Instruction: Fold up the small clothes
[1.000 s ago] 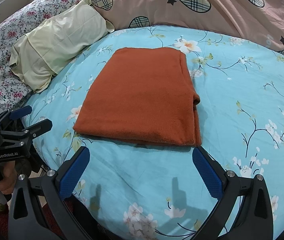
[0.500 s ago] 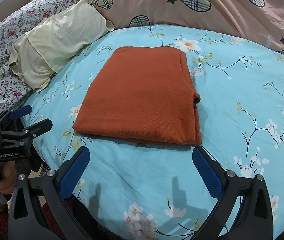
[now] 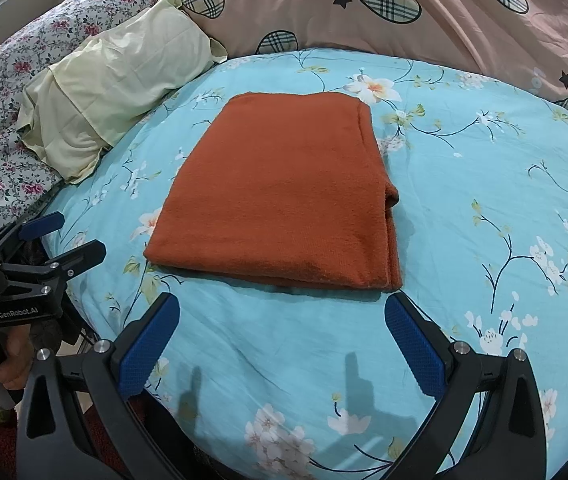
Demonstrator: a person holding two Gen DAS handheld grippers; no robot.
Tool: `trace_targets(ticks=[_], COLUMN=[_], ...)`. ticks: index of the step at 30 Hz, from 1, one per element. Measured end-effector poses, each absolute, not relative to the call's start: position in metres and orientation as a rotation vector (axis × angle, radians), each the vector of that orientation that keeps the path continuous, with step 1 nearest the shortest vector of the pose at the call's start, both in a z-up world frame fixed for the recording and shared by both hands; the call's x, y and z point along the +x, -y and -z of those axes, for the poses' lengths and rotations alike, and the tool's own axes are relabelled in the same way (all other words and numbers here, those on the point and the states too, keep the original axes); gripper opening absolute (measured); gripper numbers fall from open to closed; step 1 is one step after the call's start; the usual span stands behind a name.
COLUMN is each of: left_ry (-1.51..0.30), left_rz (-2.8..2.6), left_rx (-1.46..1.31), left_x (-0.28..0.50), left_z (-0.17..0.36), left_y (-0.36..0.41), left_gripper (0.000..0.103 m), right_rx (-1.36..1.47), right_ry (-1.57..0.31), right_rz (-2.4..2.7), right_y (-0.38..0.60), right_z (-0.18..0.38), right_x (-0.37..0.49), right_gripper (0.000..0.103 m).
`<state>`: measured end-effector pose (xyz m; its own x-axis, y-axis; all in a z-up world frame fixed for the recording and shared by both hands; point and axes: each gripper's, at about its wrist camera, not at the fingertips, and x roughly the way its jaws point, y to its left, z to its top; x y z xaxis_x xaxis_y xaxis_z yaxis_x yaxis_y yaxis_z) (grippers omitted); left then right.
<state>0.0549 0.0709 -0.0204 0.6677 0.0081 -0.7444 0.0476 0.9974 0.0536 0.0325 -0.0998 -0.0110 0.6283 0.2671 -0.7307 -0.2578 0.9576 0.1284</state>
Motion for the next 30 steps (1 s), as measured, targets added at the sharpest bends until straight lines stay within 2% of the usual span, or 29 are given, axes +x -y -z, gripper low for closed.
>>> trace_targets(ticks=[30], left_ry=[-0.842], left_rz=[0.036], left_rx=[0.084], left_x=[0.0593], left_z=[0.0193], left_y=[-0.0685], left_gripper=[0.102], right_rx=[0.005], right_ry=[-0.834], right_rz=[-0.305], right_y=[0.1004], right_z=[0.0038], right_x=[0.0350], right_gripper=[0.102])
